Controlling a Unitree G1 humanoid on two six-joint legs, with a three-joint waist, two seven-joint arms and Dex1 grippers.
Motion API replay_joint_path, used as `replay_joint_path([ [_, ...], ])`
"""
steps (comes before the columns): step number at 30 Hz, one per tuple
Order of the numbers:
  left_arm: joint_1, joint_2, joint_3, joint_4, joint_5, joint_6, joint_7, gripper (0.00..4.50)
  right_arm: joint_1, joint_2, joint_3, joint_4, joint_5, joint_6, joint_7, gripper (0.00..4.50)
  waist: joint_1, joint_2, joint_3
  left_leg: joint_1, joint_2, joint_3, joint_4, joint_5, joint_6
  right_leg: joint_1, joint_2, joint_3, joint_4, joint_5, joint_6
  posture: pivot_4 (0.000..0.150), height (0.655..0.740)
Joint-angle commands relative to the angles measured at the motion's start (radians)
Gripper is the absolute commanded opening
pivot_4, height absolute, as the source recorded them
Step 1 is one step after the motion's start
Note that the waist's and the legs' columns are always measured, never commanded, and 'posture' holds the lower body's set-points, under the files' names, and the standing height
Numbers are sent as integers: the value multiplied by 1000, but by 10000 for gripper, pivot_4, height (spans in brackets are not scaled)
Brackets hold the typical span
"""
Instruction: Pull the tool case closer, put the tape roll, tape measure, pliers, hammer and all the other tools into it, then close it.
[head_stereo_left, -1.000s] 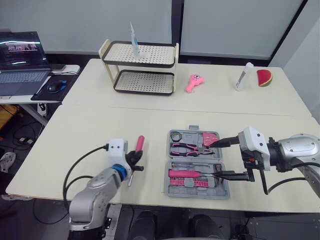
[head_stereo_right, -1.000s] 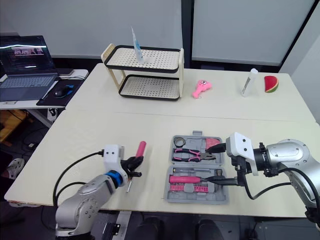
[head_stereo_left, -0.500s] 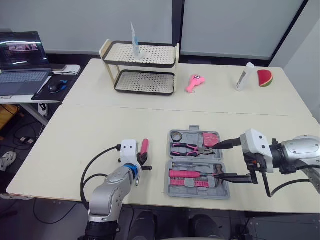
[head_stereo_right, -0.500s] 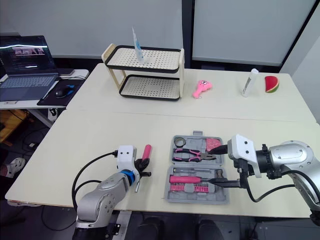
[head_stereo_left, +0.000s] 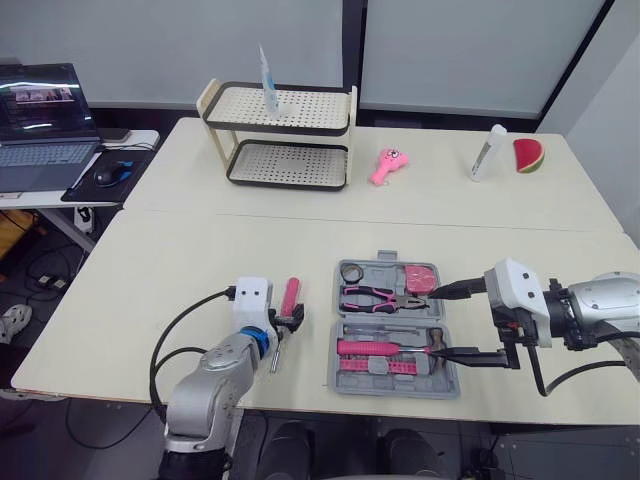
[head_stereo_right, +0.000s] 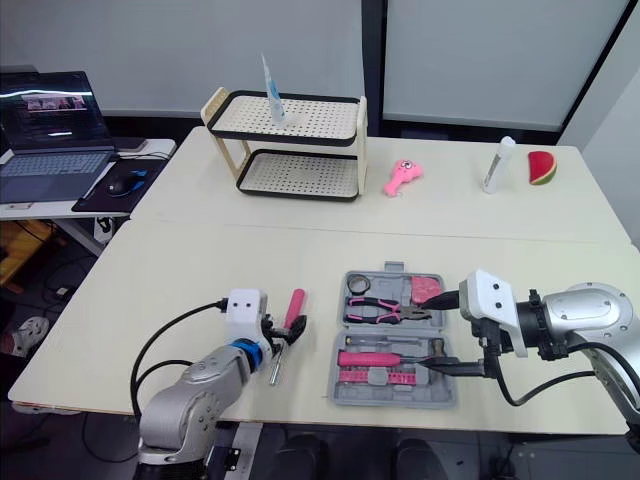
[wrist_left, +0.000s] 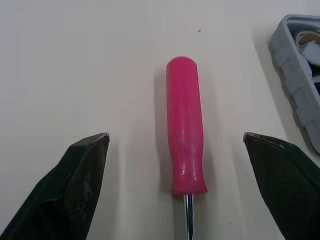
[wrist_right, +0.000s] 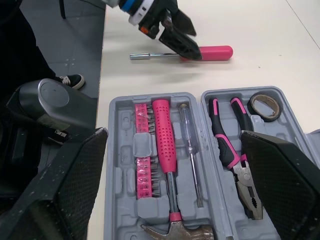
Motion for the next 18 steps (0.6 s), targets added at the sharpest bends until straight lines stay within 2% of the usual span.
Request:
replay_joint_path([
  [1, 10, 88, 32, -123, -29, -18, -87, 44556, 0, -10, -48, -38, 10, -17, -3, 45000, 0, 0, 0, 0, 0, 0, 0, 0, 0, 0, 0, 0, 0, 0, 0, 1500, 7290],
  [4, 0, 182, 78, -145, -74, -57, -194, 44556, 4, 2, -53, -42, 3, -28, -16, 45000, -1, 1, 1, 0, 0, 0, -1, 0, 0, 0, 0, 0, 0, 0, 0, 1500, 7290],
  [5, -18, 252, 79, -128, -74, -120, -284, 44556, 7, 7, -51, -46, -4, -31, -25, 45000, -1, 1, 1, 0, 0, 0, -1, 0, 0, 0, 0, 0, 0, 0, 0, 1500, 7290],
  [7, -79, 442, 57, -26, -54, -341, -567, 44556, 10, 26, -37, -65, -13, -17, -62, 45000, -1, 1, 1, 0, 0, 0, -1, 0, 0, 0, 0, -1, 0, 0, 0, 1500, 7290],
  [9, -143, 556, 31, 102, -30, -507, -741, 44556, 8, 41, -16, -87, -21, 5, -96, 45000, 0, 2, 2, 0, 1, -1, -1, 0, 0, -1, 1, -1, 0, 0, -1, 1500, 7290],
  [14, -324, 687, -92, 471, 118, -968, -1024, 44556, 3, 71, 25, -151, -25, 80, -181, 45000, -3, 5, 3, 1, -1, 5, -4, 0, 0, -2, 0, 0, -3, 1, 0, 1500, 7290],
  [18, -559, 691, -235, 805, 234, -1362, -1239, 44556, 7, 95, 46, -197, -11, 132, -229, 45000, 0, 5, 3, -1, 0, 4, -6, 0, 0, -5, 2, -2, -2, 1, 0, 1500, 7290],
])
